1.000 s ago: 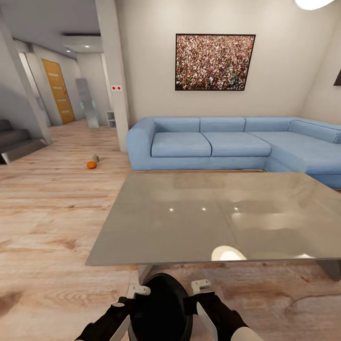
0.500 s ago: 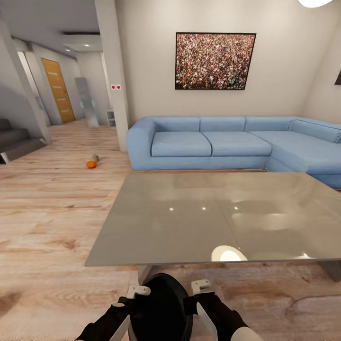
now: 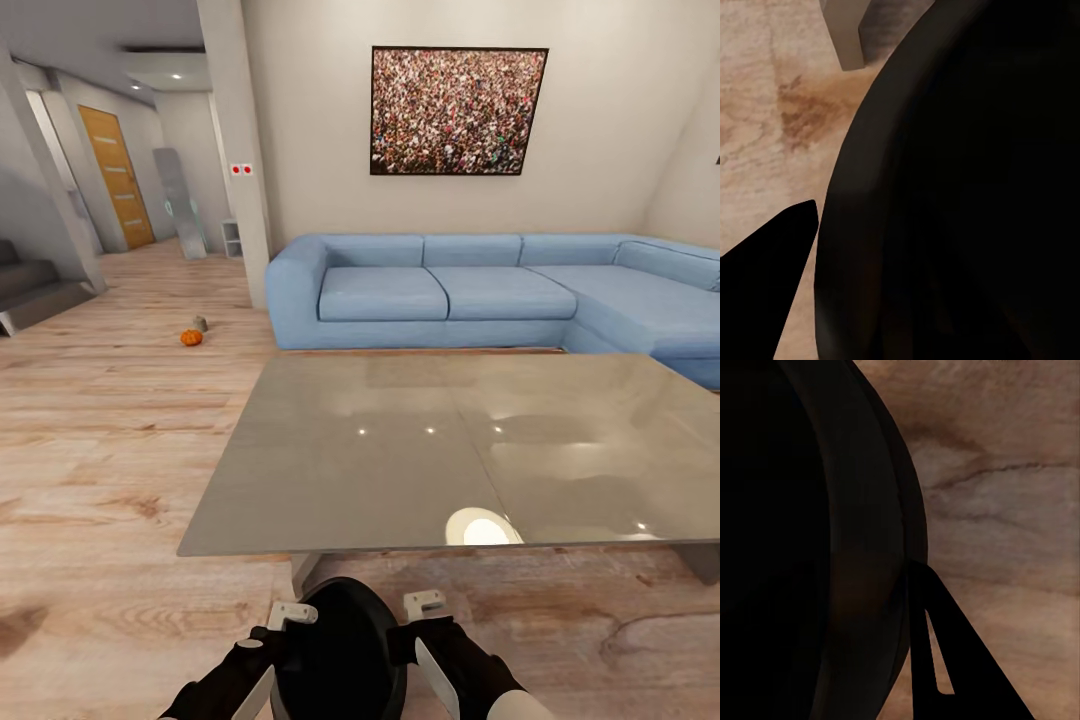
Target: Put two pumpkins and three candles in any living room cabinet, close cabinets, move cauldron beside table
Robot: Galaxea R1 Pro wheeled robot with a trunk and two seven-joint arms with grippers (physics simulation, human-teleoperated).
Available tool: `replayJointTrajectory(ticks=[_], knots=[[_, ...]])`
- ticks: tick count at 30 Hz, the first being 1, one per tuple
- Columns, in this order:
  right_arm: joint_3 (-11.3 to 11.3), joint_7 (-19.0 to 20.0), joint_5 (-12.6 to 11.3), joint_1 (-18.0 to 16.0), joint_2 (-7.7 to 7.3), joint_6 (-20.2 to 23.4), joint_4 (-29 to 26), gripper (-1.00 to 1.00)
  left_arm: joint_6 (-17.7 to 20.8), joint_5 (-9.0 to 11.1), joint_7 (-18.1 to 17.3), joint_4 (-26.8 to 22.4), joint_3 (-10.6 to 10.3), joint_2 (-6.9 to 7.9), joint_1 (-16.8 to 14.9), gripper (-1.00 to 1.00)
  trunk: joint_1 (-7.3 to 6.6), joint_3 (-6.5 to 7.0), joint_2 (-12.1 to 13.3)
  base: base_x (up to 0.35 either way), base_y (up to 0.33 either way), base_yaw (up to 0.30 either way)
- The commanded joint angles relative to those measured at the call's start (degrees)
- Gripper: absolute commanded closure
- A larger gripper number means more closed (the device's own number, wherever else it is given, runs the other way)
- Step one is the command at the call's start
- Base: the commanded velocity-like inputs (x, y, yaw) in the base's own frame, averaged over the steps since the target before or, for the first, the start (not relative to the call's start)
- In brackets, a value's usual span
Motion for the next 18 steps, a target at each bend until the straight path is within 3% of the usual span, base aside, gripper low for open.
replayJointTrajectory(ticks=[1, 18], knots=[[0.88, -0.37, -1.61, -0.08, 0.00, 0.14, -0.75, 1.00, 0.15, -1.66, 0.75, 0.00, -1.99, 0.09, 0.02, 1.00, -0.02, -0.05, -0.03, 0.000, 0.000, 0.000], [0.88, -0.36, -1.61, -0.08, 0.00, 0.14, -0.75, 1.00, 0.15, -1.66, 0.75, -0.01, -1.99, 0.09, 0.02, 1.00, -0.02, -0.05, -0.03, 0.039, 0.000, 0.000]])
